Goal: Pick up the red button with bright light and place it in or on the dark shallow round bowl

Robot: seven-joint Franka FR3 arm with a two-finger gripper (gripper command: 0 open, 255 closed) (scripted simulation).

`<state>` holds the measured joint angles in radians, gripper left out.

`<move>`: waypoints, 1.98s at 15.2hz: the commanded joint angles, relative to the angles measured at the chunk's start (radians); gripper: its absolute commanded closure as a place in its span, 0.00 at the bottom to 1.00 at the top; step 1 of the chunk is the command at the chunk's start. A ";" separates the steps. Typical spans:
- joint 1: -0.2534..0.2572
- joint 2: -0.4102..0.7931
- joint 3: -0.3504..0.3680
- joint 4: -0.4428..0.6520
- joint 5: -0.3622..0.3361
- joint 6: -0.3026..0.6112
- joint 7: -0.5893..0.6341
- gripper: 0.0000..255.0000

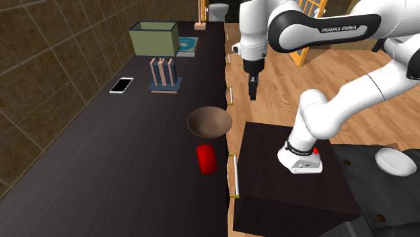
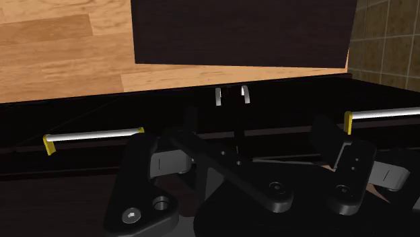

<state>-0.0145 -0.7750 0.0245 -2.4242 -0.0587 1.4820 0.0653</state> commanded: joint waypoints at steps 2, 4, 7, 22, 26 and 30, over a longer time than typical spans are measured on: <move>0.001 0.001 0.026 -0.003 0.023 0.010 0.049 0.00; 0.003 0.009 0.080 -0.004 0.068 0.033 0.145 0.00; 0.003 0.037 0.161 0.006 0.130 0.074 0.288 0.00; -0.099 0.420 0.563 0.285 0.189 0.303 1.019 0.00; -0.139 0.580 0.662 0.415 0.099 0.334 1.233 0.00; -0.137 0.586 0.662 0.365 0.097 0.388 1.235 0.00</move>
<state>-0.1513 -0.1942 0.6839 -2.0500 0.0407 1.8563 1.2947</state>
